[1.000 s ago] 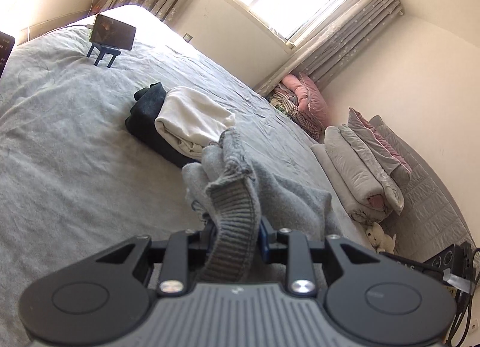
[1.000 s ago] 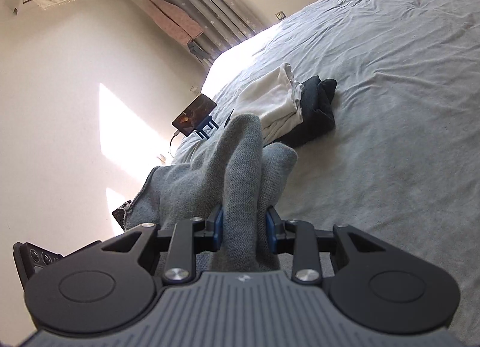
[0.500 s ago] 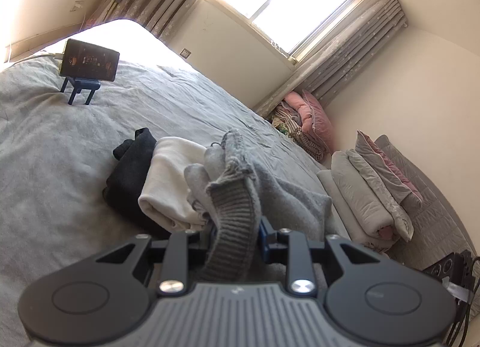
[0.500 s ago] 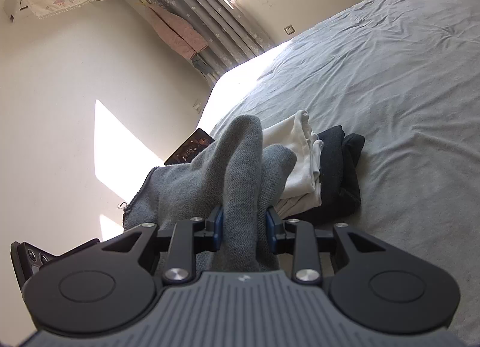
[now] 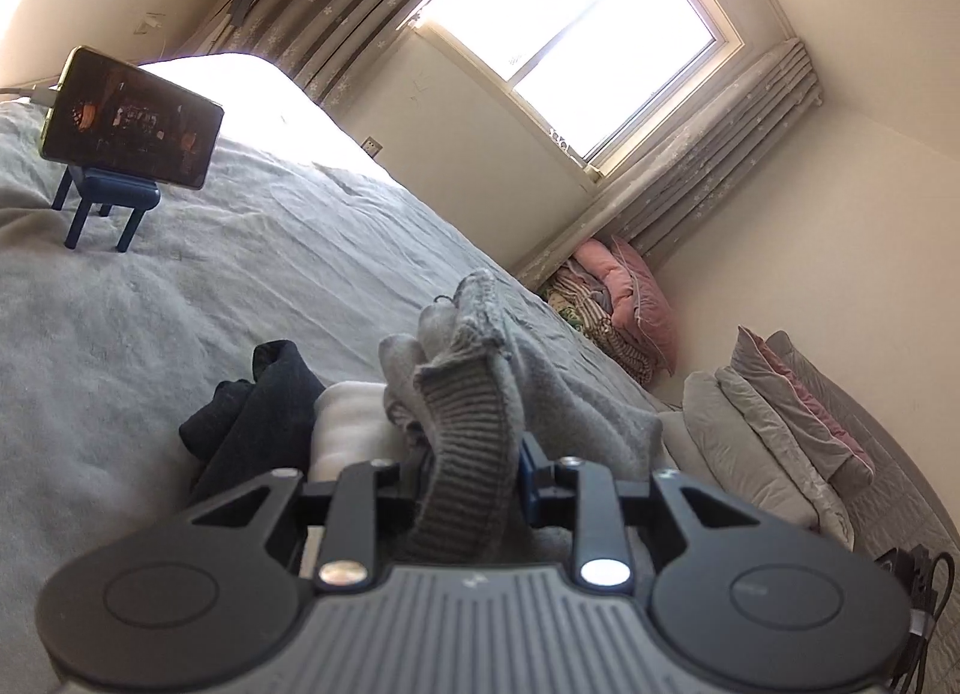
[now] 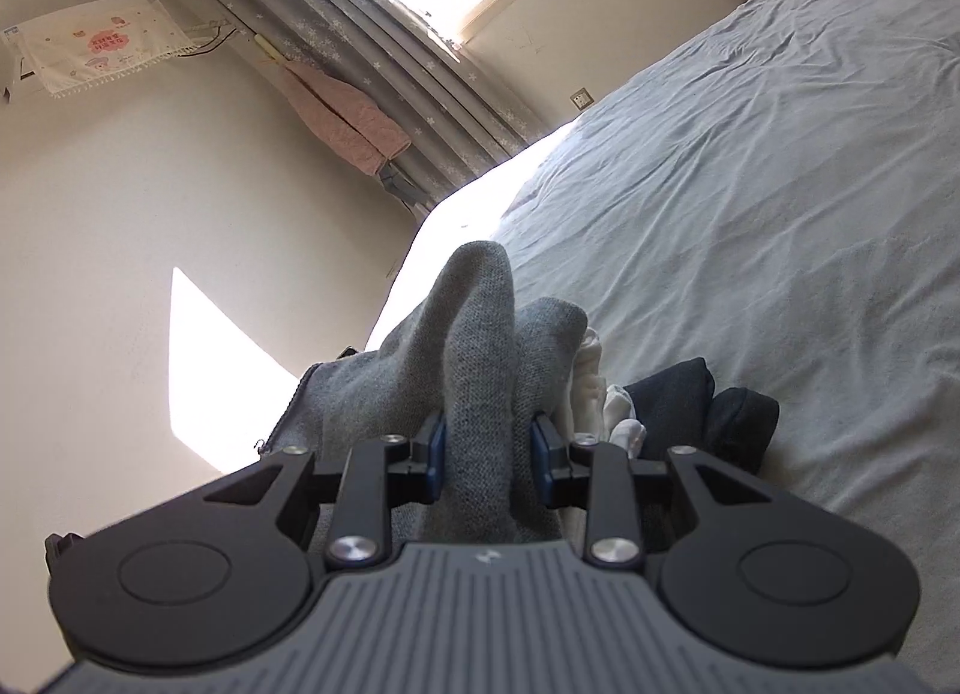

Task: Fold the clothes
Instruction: 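Carry the grey sweater with both grippers onto the white-and-black clothes stack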

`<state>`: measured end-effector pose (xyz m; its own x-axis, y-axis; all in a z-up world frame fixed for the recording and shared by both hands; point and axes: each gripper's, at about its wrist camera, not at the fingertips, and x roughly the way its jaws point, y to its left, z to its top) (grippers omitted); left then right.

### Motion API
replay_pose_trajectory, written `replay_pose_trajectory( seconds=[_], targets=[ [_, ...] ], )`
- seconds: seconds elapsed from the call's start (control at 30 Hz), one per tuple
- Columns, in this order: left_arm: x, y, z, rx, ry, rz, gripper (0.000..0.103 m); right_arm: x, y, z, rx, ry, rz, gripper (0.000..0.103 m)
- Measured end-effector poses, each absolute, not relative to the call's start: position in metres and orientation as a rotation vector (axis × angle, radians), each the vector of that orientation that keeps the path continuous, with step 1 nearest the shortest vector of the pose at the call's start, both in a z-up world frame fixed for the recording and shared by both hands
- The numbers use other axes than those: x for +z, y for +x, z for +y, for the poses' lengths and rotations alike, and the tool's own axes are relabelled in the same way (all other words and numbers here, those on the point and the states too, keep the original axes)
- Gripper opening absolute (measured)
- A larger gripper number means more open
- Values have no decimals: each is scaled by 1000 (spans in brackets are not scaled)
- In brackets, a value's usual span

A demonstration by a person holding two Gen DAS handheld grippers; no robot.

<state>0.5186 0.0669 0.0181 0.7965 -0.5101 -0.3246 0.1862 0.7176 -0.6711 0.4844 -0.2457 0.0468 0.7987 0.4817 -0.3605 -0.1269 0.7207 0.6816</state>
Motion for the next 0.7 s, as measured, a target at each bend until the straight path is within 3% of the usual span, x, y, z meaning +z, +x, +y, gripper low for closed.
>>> replay_pose_trajectory(
  seconds=[0.1,0.17,0.2,0.23,0.27,0.3,0.5,0.57,0.63,0.7],
  targets=[
    [-7,527,71,-390,-692,507,36,23,488,-243,321,670,533,36],
    [-11,527,74,-394,-708,494,39,10,486,-243,304,685,508,49],
    [-10,526,74,-393,-708,493,41,10,483,-244,296,687,503,61],
    [-5,524,74,-377,-690,499,48,10,481,-245,287,688,499,66],
    [1,522,74,-348,-663,506,63,10,478,-246,278,690,494,67],
    [7,519,75,-322,-640,500,65,16,475,-246,271,674,488,70],
    [42,501,82,-237,-580,379,65,55,464,-230,207,519,411,71],
    [50,496,74,-236,-540,342,56,66,462,-220,192,467,369,68],
    [56,493,65,-241,-500,310,41,71,460,-210,185,431,344,48],
    [57,492,55,-261,-466,295,33,67,463,-200,186,380,338,42]
  ],
)
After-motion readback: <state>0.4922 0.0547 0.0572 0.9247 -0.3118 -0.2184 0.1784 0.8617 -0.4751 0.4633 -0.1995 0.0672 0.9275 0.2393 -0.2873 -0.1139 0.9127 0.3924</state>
